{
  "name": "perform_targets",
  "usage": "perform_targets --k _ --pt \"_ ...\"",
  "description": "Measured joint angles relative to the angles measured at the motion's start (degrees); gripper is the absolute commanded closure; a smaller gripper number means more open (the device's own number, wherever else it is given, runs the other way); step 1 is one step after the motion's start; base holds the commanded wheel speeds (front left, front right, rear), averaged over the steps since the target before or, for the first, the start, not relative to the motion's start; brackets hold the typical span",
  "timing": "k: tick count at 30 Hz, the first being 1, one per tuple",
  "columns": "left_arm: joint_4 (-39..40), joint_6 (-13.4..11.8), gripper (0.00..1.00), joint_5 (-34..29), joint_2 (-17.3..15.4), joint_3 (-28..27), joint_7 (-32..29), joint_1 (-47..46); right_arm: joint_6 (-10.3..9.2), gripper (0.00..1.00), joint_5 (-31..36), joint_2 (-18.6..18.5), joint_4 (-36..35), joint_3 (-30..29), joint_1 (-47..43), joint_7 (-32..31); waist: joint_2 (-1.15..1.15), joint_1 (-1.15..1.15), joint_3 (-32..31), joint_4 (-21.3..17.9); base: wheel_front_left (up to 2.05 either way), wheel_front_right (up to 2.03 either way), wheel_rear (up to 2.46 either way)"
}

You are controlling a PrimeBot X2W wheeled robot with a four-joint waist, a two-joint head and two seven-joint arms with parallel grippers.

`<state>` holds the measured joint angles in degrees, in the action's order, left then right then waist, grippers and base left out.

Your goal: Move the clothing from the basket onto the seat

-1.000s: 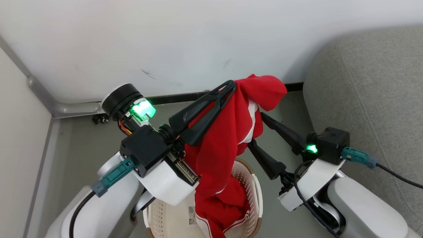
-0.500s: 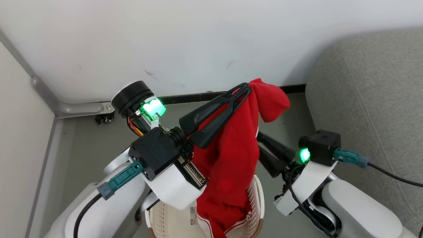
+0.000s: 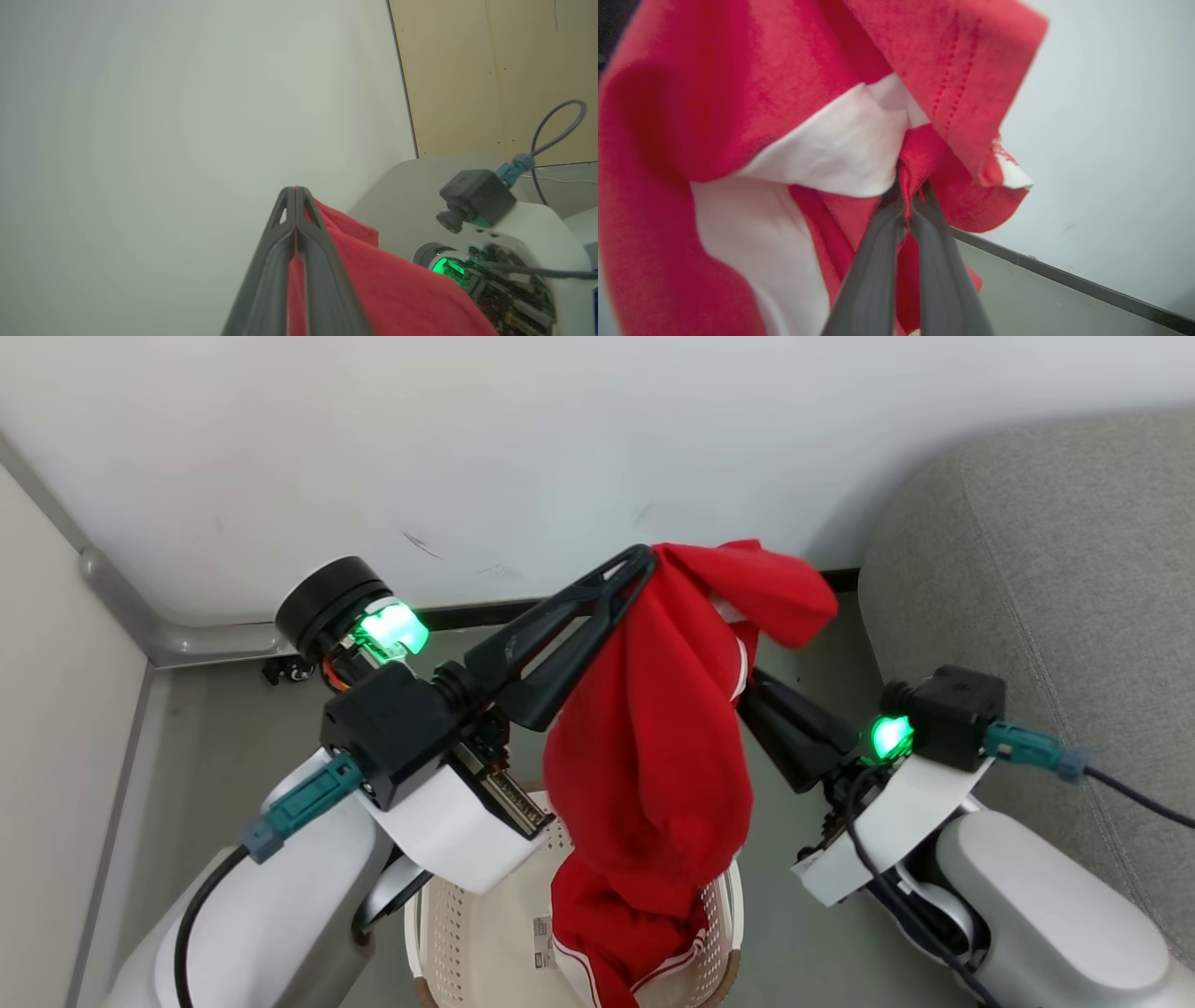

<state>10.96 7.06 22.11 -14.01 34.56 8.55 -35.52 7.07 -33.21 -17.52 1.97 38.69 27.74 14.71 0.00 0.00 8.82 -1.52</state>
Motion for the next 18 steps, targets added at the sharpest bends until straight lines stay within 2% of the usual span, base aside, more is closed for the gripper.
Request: perform_targets --k 1,3,4,6,7,18 --pt "-0.20 -0.12 1.00 0.18 -0.07 -0.30 0.00 0.20 0.00 1.00 0.00 -0.12 -0.13 -0.57 0.03 -0.01 0.00 0.00 0.04 -0.04 0.00 0.00 0.00" --pt "-0.66 -0.37 0.65 0.71 -0.11 -0.71 0.00 0.85 0.00 1.00 0.01 -0.36 -0.36 -1.42 0.10 0.00 0.00 0.00 0.09 -0.09 0.00 0.00 0.00" --pt "-0.90 -0.37 0.53 0.88 -0.18 -0.71 0.00 1.13 0.00 1.00 0.02 -0.42 -0.54 -1.79 0.10 0.00 0.00 0.00 0.11 -0.11 0.00 0.00 0.00" --pt "-1.16 -0.37 0.12 1.03 -0.33 -0.77 0.00 1.55 0.00 1.00 0.22 -0.46 -1.10 -2.66 0.11 0.00 0.00 0.00 0.16 -0.13 0.00 0.00 0.00" --pt "-1.27 -0.37 0.00 1.12 -0.37 -0.79 0.00 1.78 0.00 1.00 0.33 -0.52 -1.24 -3.02 0.11 -0.01 0.00 0.00 0.17 -0.13 0.00 0.00 0.00" --pt "-2.00 -0.70 0.00 2.18 -0.92 -1.16 0.00 4.06 0.00 1.00 0.97 -1.10 -2.10 -6.31 0.08 0.00 0.00 0.00 0.29 -0.25 0.00 0.00 0.00"
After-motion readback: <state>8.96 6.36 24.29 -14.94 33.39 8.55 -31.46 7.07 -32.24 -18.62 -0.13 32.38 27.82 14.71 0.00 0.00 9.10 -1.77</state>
